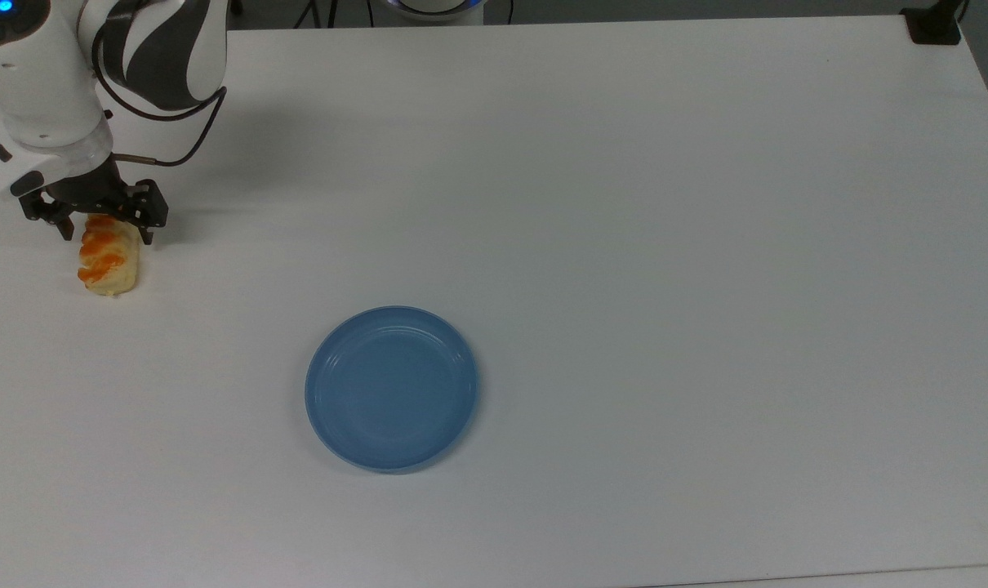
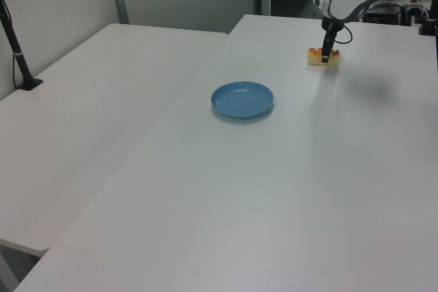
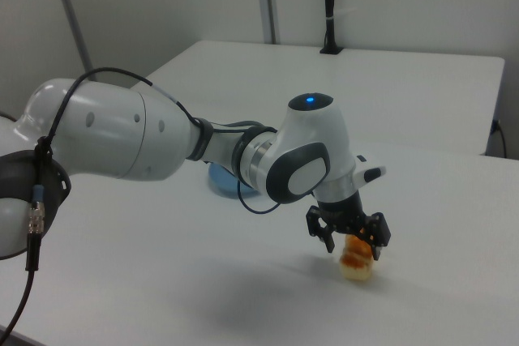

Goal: Put the bread on the table

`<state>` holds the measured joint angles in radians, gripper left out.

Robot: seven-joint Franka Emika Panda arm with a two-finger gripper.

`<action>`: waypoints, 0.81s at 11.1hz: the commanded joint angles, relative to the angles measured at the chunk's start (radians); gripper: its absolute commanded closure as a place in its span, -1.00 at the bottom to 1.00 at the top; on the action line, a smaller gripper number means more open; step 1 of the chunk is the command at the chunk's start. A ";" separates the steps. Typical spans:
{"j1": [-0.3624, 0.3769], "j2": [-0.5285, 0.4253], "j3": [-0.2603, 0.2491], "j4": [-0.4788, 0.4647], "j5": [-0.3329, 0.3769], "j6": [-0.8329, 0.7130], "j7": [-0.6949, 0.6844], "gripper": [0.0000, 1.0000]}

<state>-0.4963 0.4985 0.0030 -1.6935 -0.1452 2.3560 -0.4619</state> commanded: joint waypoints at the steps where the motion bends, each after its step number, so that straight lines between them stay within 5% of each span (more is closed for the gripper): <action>1: -0.004 -0.081 0.006 -0.022 0.122 -0.116 -0.006 -1.00; 3: 0.005 -0.205 0.006 -0.012 0.225 -0.287 0.044 -1.00; 6: 0.028 -0.346 0.008 0.041 0.249 -0.519 0.245 -1.00; 9: 0.154 -0.446 -0.017 0.066 0.246 -0.615 0.562 -1.00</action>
<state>-0.4383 0.1196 0.0139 -1.6198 0.0942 1.7753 -0.1228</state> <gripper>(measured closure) 0.000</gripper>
